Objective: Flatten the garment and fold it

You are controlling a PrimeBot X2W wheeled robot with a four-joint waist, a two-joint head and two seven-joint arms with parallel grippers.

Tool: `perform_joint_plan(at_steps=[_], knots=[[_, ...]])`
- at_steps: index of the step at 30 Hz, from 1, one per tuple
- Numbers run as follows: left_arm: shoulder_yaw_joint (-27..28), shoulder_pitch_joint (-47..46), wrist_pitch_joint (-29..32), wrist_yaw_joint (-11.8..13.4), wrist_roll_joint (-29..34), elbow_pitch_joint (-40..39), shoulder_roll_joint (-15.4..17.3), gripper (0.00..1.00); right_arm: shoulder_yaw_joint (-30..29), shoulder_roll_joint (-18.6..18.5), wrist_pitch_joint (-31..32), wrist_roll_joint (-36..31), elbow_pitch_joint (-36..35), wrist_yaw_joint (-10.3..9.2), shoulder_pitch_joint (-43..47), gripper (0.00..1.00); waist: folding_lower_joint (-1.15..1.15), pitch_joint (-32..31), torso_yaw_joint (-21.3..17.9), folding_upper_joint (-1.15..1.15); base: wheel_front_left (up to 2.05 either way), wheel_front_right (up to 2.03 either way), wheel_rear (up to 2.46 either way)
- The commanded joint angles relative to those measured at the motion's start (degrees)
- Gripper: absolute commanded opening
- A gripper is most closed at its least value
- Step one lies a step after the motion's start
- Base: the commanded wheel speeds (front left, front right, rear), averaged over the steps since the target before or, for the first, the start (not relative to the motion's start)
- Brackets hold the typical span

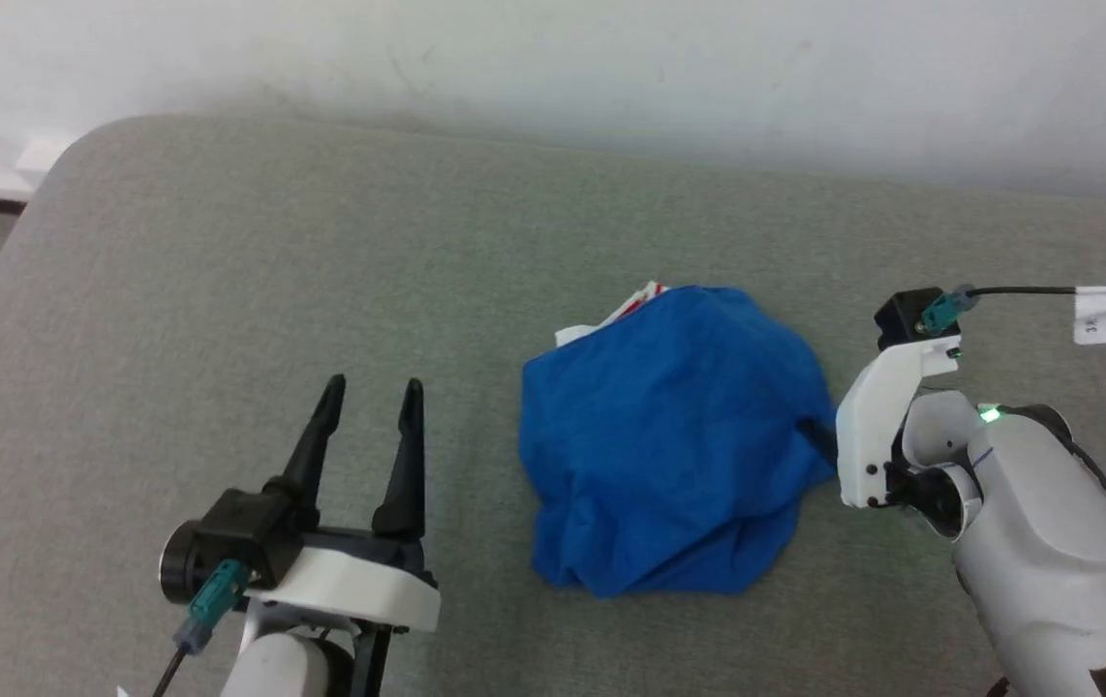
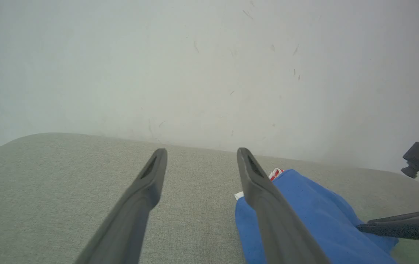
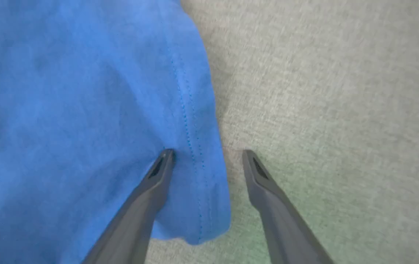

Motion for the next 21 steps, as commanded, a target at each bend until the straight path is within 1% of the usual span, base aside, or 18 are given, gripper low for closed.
perform_joint_plan(at_steps=[1, 4, 5, 6, 7, 9, 11, 13, 17, 19, 21], knots=[[0.0, -0.9, -0.3, -0.4, 0.5, 0.2, -0.2, 1.00, 0.5, 0.1, 0.6, 0.4, 1.2, -0.03, -0.6, 1.00, -0.01, 1.2, 1.6, -0.01, 0.00, 0.00, 0.00], [0.1, -1.1, -0.3, -0.9, 0.7, 0.7, -0.8, 1.00, 0.7, 0.4, 3.3, 2.0, 5.8, -0.03, -1.2, 1.00, -0.01, 1.2, 2.2, -0.01, 0.00, 0.00, 0.00], [0.2, -1.2, -0.3, -1.1, 0.8, 0.8, -0.9, 1.00, 0.6, 0.6, 4.1, 2.7, 7.0, -0.03, -1.2, 0.57, -0.01, 1.1, 2.3, -0.01, 0.00, 0.00, 0.00], [0.4, -1.1, -0.3, -1.1, 0.9, 1.0, -1.0, 1.00, 0.7, 0.9, 4.7, 3.3, 8.1, -0.03, -1.2, 0.33, -0.01, 0.9, 2.3, -0.01, 0.00, 0.00, 0.00], [0.6, -1.0, -0.3, -1.2, 1.0, 1.1, -1.1, 1.00, 0.9, 1.1, 5.4, 3.8, 8.9, -0.03, -1.2, 0.00, -0.01, 0.7, 2.2, -0.01, 0.00, 0.00, 0.00], [1.1, -0.6, -0.3, -1.2, 1.2, 1.3, -1.3, 1.00, 1.6, 1.4, 4.5, 4.5, 8.9, -0.03, -1.5, 0.00, -0.01, 0.2, 1.8, -0.01, 0.00, 0.00, 0.00], [1.6, 0.0, -0.3, -1.2, 1.4, 1.5, -1.5, 1.00, 2.9, 1.3, 0.6, 4.8, 6.9, -0.03, -2.2, 0.00, -0.01, -0.3, 1.2, -0.01, 0.00, 0.00, 0.00], [2.0, 0.5, -0.3, -1.2, 1.6, 1.7, -1.6, 1.00, 4.1, 0.5, -5.7, 3.6, 4.2, -0.03, -3.2, 0.00, -0.01, -1.0, 0.4, -0.01, 0.00, 0.00, 0.00], [2.9, 1.1, -0.3, -1.3, 2.0, 2.2, -1.6, 1.00, 5.2, -0.6, -20.2, 0.4, -2.2, -0.03, -4.4, 0.00, -0.01, -2.7, -1.4, -0.01, 0.00, 0.00, 0.00], [3.3, 1.6, -0.3, -1.3, 2.3, 2.3, -1.6, 1.00, 5.9, -1.3, -25.1, -1.9, -6.1, -0.03, -3.2, 0.00, -0.01, -3.8, -2.2, -0.01, 0.00, 0.00, 0.00], [3.7, 2.3, -0.3, -1.2, 2.4, 2.3, -1.6, 1.00, 6.5, -1.9, -27.9, -3.7, -11.4, -0.03, -0.4, 0.00, -0.01, -4.7, -3.2, -0.01, 0.00, 0.00, 0.00]])
